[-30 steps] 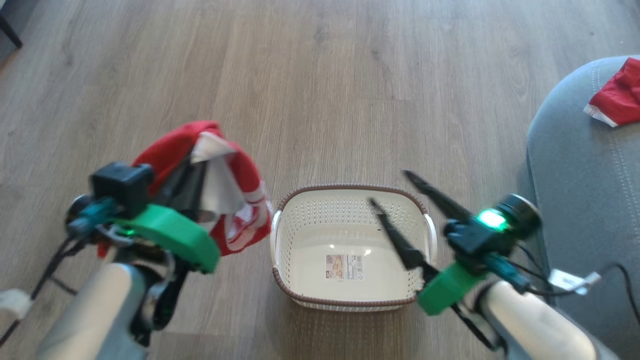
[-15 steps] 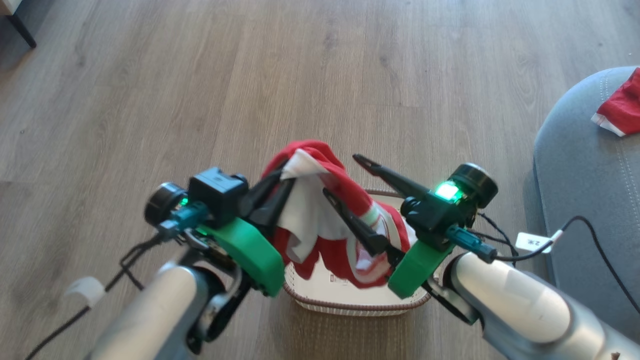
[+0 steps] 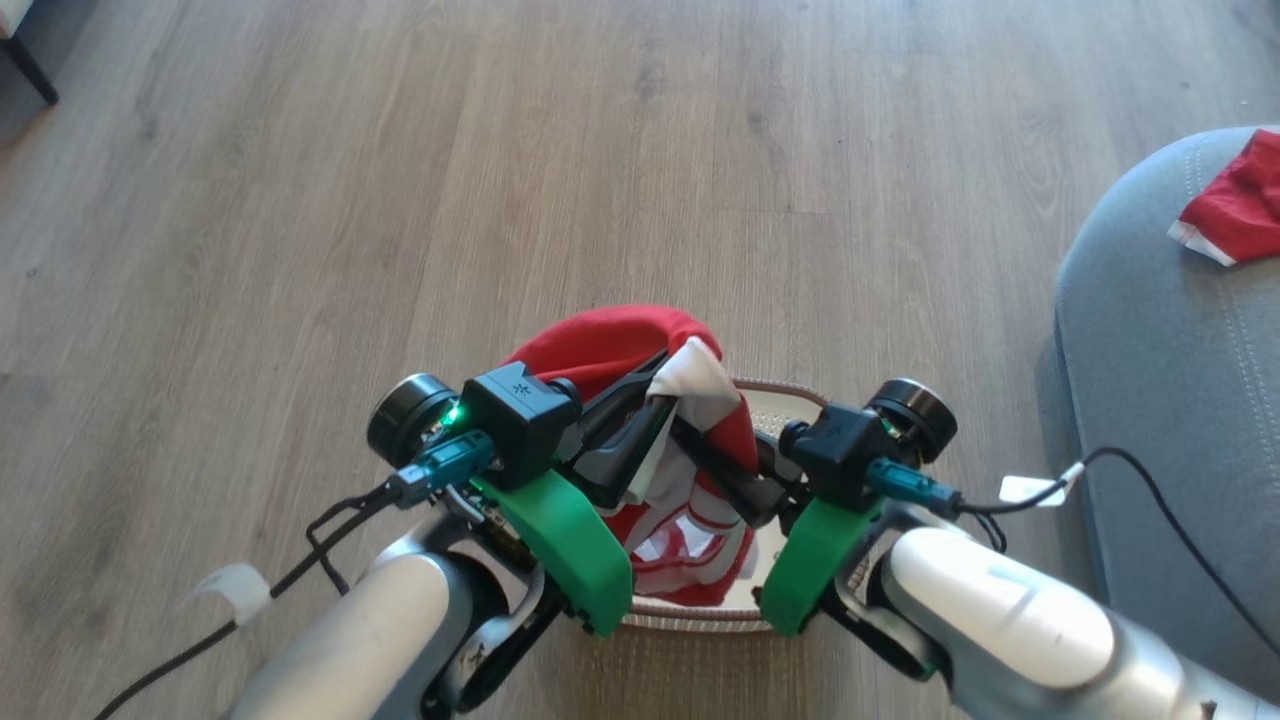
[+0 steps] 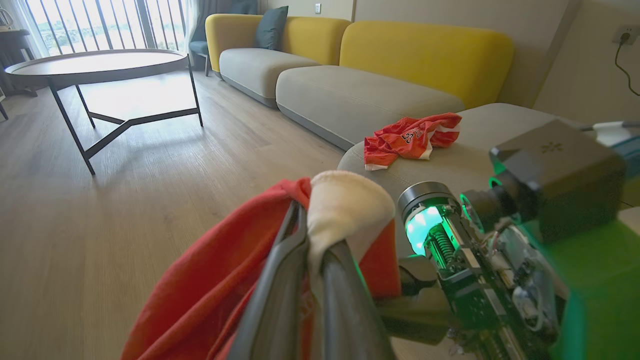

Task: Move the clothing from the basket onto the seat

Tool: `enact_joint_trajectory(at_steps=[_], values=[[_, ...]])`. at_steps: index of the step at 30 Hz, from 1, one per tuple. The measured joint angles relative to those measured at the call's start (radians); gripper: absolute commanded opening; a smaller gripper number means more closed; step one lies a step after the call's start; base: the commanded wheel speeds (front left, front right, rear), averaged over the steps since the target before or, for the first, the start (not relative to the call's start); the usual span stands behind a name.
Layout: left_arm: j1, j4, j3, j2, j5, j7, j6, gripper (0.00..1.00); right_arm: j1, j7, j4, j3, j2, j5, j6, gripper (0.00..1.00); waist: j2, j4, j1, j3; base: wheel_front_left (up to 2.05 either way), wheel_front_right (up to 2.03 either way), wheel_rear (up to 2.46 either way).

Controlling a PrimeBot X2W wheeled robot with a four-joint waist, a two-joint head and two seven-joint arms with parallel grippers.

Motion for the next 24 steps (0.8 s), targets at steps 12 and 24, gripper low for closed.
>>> enact_joint_trajectory(at_steps=[12, 24], values=[[0.005, 0.027, 0.011, 0.004, -0.037, -0.042, -0.001, 1.0, -0.021, 0.0, -0.039, -0.097, -0.067, 0.033, 0.0, 0.0, 0.0, -0.054, 0.0, 0.017, 0.0, 0.0, 0.0], [0.04, 0.076, 0.008, 0.008, -0.035, -0.125, -0.018, 1.0, 0.109, 0.002, -0.173, -0.327, -0.152, -0.015, 0.0, 0.0, 0.0001, -0.194, 0.0, 0.037, 0.0, 0.0, 0.0]])
